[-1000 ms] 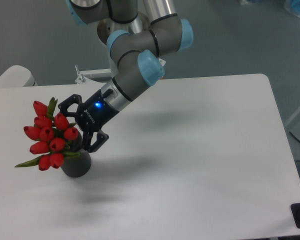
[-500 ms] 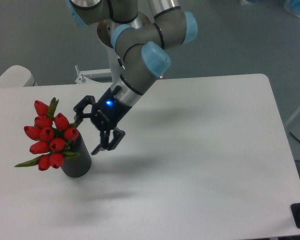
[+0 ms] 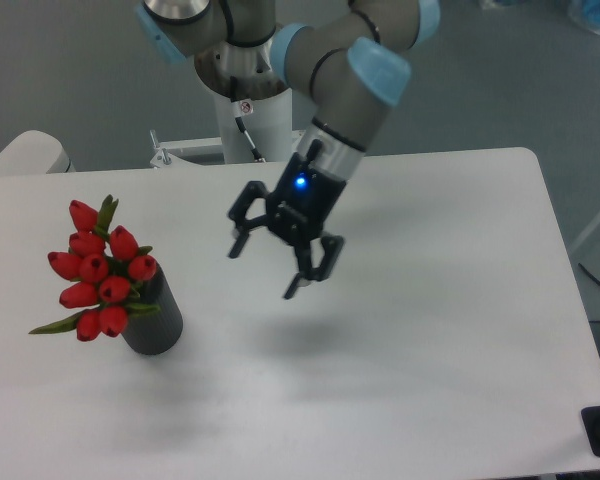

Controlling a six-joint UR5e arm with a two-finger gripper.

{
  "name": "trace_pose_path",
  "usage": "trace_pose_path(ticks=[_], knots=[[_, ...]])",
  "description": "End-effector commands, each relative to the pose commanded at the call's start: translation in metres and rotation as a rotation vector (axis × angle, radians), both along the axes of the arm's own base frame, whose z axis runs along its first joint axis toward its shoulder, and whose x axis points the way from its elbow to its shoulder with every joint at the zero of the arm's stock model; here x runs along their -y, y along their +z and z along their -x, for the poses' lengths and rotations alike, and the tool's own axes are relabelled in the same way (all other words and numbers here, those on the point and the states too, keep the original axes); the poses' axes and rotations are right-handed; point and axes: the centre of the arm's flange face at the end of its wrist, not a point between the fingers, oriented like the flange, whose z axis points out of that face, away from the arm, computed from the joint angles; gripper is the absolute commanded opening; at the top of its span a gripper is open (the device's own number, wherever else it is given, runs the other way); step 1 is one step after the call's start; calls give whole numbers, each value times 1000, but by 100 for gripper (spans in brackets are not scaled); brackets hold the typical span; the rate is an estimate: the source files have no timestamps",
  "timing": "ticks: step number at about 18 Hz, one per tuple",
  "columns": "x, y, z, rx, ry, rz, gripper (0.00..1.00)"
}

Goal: Insert the flowers into the vase

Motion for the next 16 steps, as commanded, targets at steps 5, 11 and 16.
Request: trace_pose_path(ticks=[5,11,16], knots=[[21,45,33,-114,82,18,100],[37,65,48,-227,110,118,100],[65,68,72,-329,-11,300,100]])
